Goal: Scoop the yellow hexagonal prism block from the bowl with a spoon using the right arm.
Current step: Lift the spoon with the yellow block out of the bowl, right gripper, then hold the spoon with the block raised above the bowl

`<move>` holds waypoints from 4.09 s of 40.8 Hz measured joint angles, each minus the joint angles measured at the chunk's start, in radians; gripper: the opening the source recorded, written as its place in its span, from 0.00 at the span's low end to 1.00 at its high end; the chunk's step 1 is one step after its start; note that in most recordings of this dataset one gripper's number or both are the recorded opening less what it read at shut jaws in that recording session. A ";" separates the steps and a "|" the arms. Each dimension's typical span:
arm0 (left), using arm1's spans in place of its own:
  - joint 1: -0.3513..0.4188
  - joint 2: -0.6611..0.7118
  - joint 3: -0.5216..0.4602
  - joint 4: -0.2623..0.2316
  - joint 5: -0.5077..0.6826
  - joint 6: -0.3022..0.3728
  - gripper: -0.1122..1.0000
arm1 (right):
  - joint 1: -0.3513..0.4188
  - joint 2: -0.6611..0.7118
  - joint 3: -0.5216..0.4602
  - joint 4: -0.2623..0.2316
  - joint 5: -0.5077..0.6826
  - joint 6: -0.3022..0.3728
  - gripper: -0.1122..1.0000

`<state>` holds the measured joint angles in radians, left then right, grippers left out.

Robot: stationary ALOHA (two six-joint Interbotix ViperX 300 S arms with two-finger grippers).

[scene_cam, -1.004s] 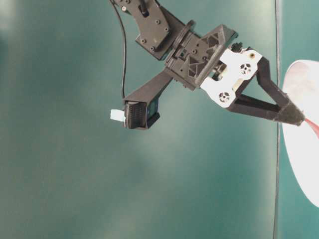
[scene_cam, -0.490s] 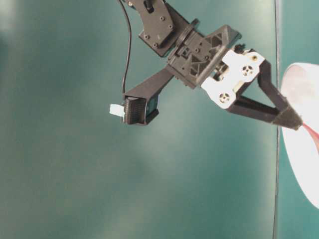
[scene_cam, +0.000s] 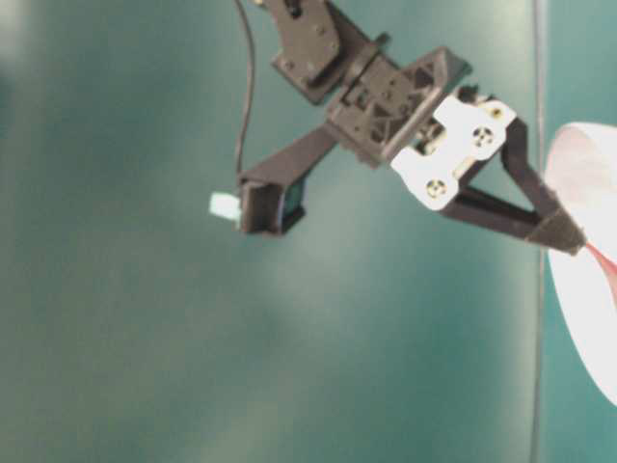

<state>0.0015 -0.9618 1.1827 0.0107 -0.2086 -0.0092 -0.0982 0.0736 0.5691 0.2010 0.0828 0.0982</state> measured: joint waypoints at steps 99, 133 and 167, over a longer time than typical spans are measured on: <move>0.002 -0.002 0.000 0.002 0.002 -0.005 0.14 | 0.032 -0.451 0.278 -0.011 -0.259 -0.078 0.32; 0.002 -0.002 0.000 0.000 0.003 -0.002 0.14 | 0.032 -0.451 0.268 -0.011 -0.219 -0.071 0.32; 0.002 -0.002 0.000 0.002 0.002 -0.003 0.14 | 0.032 -0.451 0.268 -0.011 -0.206 -0.080 0.32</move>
<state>0.0031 -0.9633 1.1827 0.0123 -0.2071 -0.0123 -0.0660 -0.3774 0.8376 0.1902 -0.1227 0.0184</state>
